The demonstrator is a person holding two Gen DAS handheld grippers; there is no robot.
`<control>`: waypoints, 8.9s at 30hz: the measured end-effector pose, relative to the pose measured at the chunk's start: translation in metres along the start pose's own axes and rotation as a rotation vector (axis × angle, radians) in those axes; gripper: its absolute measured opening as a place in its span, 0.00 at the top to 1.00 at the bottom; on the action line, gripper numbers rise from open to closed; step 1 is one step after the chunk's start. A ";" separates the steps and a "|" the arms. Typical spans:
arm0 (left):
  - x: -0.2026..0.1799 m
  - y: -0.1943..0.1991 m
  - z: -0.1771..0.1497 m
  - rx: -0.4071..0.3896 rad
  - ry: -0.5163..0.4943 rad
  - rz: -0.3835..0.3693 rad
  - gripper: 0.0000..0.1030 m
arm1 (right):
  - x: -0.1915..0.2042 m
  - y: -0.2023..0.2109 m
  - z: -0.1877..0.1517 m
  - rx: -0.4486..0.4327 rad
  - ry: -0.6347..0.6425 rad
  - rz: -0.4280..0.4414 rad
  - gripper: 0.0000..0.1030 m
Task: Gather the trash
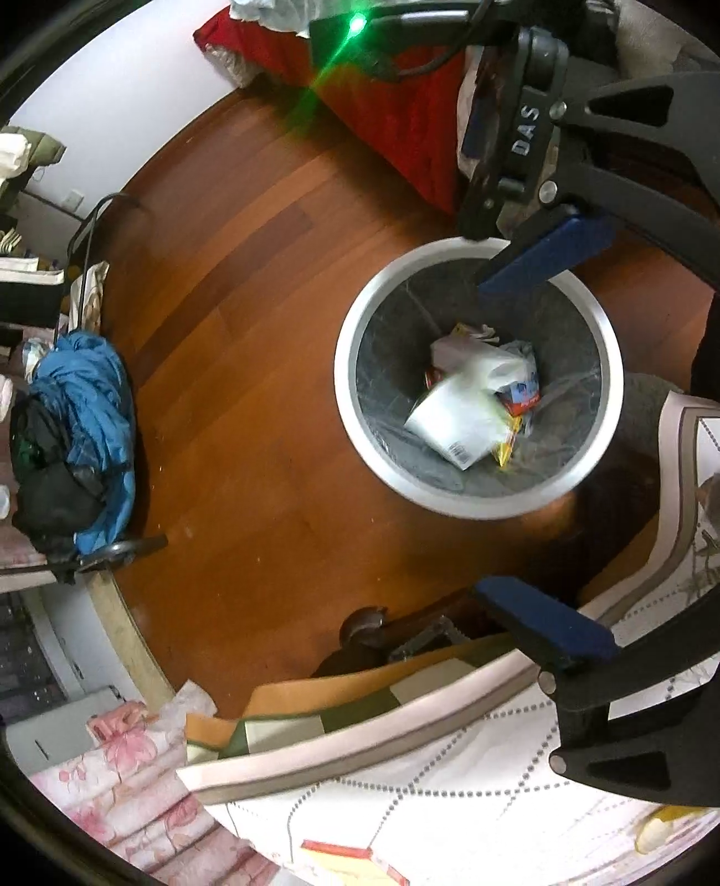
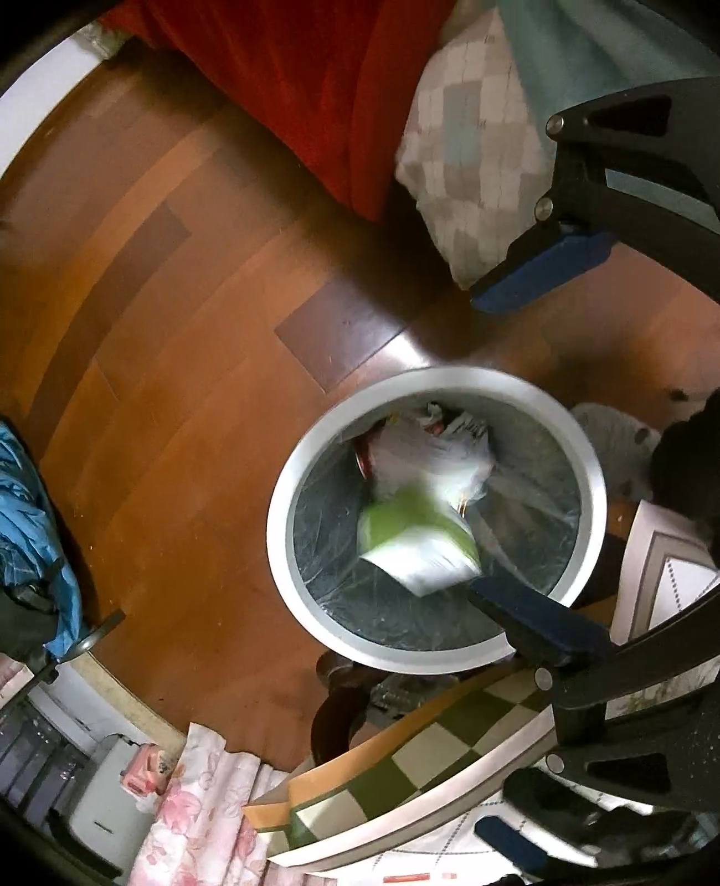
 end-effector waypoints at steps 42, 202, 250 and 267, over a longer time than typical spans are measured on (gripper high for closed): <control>0.270 0.121 -0.106 -0.135 0.326 0.155 0.01 | 0.268 0.138 -0.069 -0.206 0.338 0.082 0.04; 0.044 0.388 -0.120 -0.410 -0.036 -0.306 0.06 | 0.115 0.450 -0.245 -0.590 0.256 0.173 0.00; 0.051 0.414 -0.137 -0.415 -0.023 -0.287 0.00 | 0.129 0.477 -0.254 -0.575 0.315 0.157 0.00; 0.047 0.409 -0.136 -0.402 -0.034 -0.305 0.00 | 0.126 0.476 -0.255 -0.567 0.315 0.151 0.00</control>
Point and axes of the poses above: each gripper's, at about its wrist camera, not at the fingertips, and y roughly against the way its jaws point, x to its left, z to its top, the point moved 7 cm from there along -y, roughly the way its jaws point, and after that the axes turned 12 degrees about y, right-handed, at the moved point
